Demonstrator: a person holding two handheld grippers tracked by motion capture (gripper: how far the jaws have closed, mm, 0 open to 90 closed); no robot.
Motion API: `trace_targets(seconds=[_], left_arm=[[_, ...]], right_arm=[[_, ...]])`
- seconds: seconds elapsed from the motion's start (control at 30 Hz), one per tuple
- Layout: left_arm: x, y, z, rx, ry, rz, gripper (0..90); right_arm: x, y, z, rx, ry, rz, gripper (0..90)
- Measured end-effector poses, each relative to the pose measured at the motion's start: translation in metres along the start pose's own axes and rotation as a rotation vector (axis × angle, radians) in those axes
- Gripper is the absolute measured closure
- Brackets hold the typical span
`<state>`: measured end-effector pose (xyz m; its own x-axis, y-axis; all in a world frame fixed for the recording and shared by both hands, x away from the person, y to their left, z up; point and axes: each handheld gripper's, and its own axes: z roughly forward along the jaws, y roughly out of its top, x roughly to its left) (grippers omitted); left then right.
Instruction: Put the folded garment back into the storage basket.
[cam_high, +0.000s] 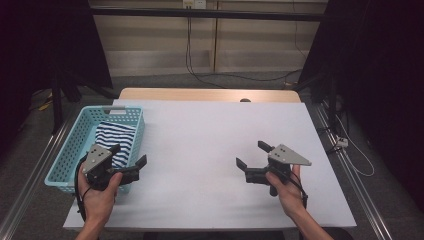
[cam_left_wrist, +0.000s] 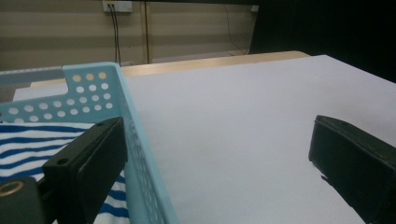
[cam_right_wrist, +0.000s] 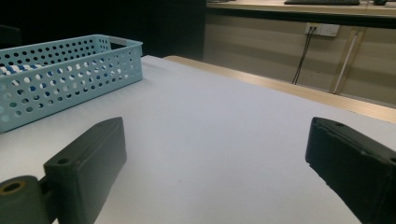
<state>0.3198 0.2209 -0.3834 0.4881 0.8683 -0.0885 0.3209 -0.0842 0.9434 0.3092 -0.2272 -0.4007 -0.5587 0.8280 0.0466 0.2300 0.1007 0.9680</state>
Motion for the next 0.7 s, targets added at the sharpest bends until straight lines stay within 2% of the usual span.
trace_targets(seconds=[0.1, 0.17, 0.23, 0.27, 0.3, 0.33, 0.43, 0.53, 0.63, 0.7], left_arm=[[-0.001, -0.004, -0.001, 0.001, -0.009, -0.011, 4.5], [-0.002, -0.007, -0.002, 0.009, 0.004, 0.001, 4.5], [-0.003, -0.009, -0.002, 0.008, -0.008, -0.007, 4.5], [-0.003, -0.010, -0.003, 0.018, -0.003, 0.019, 4.5], [-0.005, -0.011, -0.003, 0.005, -0.016, 0.003, 4.5], [-0.005, -0.013, -0.003, 0.005, -0.029, 0.005, 4.5], [-0.009, -0.016, -0.003, 0.008, -0.014, 0.017, 4.5], [-0.010, -0.020, -0.004, 0.009, 0.009, 0.030, 4.5], [-0.012, -0.023, -0.005, 0.013, -0.004, 0.048, 4.5], [-0.014, -0.028, -0.008, 0.022, 0.012, 0.045, 4.5]], right_arm=[[-0.004, -0.003, -0.011, 0.000, -0.021, 0.005, 4.9], [-0.007, -0.006, -0.017, 0.006, -0.036, 0.006, 4.9], [-0.011, -0.010, -0.023, 0.011, -0.053, 0.010, 5.2], [-0.013, -0.012, -0.025, 0.013, -0.059, 0.017, 5.2], [-0.016, -0.013, -0.028, 0.020, -0.077, 0.007, 5.5], [-0.019, -0.016, -0.034, 0.020, -0.091, 0.019, 5.8], [-0.024, -0.019, -0.040, 0.020, -0.109, 0.000, 5.9], [-0.028, -0.022, -0.047, 0.022, -0.119, 0.018, 5.9], [-0.032, -0.028, -0.052, 0.031, -0.138, 0.009, 5.9], [-0.035, -0.033, -0.055, 0.031, -0.152, 0.000, 5.9]])
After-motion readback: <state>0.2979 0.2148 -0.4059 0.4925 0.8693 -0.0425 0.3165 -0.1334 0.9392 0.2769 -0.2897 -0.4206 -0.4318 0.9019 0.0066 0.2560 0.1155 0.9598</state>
